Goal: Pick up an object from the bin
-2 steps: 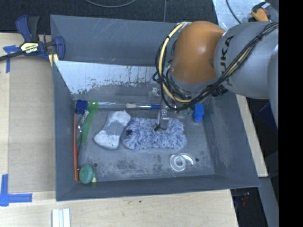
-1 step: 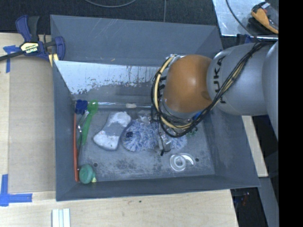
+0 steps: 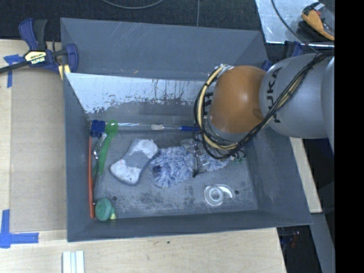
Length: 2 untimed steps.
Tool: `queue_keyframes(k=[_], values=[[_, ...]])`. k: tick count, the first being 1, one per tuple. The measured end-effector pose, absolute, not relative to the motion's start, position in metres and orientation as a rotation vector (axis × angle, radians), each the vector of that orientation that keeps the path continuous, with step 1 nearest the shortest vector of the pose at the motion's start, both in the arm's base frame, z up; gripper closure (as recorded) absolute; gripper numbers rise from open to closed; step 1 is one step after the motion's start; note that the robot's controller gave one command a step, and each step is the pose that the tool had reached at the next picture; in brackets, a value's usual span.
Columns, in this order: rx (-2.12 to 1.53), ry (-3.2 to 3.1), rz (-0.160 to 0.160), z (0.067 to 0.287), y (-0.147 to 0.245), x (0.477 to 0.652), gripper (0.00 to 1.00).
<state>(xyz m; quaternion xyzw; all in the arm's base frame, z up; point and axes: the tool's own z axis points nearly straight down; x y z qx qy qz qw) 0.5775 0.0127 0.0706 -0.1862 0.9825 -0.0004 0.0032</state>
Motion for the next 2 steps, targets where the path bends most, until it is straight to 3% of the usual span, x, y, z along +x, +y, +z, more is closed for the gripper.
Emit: queue_keyframes(k=[1,2], values=[[-0.583,3.081,-0.001,0.071,0.013,0.578,1.0],[-0.604,3.078,-0.001,0.167,0.006,0.582,1.0]])
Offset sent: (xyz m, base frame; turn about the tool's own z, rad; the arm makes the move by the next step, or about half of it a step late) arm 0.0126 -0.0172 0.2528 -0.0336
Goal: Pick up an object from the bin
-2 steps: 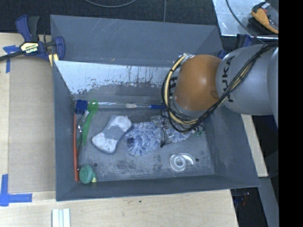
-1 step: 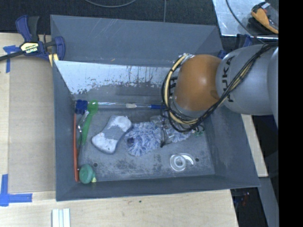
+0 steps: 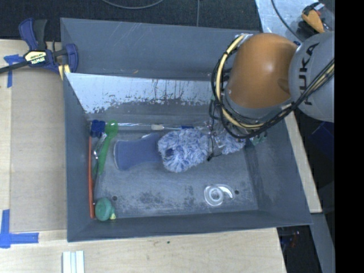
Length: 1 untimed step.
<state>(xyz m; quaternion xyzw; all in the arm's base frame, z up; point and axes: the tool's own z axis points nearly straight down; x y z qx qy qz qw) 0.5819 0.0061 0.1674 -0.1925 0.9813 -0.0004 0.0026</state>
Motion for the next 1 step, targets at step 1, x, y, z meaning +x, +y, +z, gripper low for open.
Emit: queue_keyframes(k=[1], values=[[-0.612,3.074,0.0,0.1603,0.0162,0.577,1.0]])
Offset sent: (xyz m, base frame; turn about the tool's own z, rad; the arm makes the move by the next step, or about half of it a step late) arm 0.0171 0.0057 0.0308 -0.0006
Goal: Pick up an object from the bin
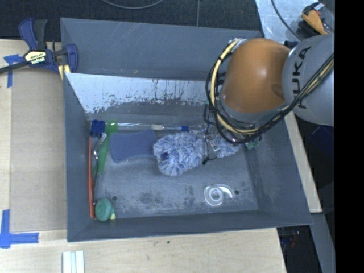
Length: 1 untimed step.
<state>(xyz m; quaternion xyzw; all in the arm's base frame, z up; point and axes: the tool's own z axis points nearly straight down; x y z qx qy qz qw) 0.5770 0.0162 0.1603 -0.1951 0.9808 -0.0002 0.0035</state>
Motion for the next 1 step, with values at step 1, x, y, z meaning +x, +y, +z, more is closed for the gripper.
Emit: queue_keyframes(k=[1], values=[[-0.598,3.066,-0.006,0.1992,0.0119,0.5996,1.0]])
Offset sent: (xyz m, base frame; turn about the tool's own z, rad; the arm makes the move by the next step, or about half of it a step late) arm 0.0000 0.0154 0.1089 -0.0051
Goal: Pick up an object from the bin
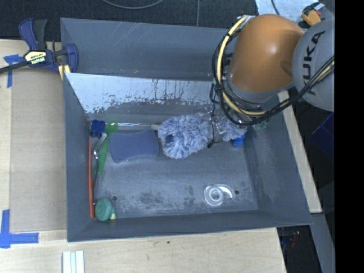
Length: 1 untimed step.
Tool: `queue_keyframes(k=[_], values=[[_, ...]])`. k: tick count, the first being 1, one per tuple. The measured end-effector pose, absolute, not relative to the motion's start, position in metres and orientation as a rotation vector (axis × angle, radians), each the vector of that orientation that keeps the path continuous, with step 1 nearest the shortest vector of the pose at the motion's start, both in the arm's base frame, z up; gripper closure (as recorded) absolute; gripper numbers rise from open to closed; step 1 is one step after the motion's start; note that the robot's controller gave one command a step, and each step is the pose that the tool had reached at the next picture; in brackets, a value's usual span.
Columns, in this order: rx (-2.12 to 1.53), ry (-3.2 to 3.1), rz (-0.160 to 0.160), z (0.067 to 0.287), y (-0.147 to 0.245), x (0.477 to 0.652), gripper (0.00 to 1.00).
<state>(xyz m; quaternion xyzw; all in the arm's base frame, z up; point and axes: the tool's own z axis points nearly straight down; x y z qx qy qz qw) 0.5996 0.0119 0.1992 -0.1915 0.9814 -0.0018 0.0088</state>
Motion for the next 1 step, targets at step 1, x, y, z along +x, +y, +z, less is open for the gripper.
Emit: queue_keyframes(k=[1], values=[[-0.62,3.066,-0.001,0.2744,0.032,0.5787,1.0]])
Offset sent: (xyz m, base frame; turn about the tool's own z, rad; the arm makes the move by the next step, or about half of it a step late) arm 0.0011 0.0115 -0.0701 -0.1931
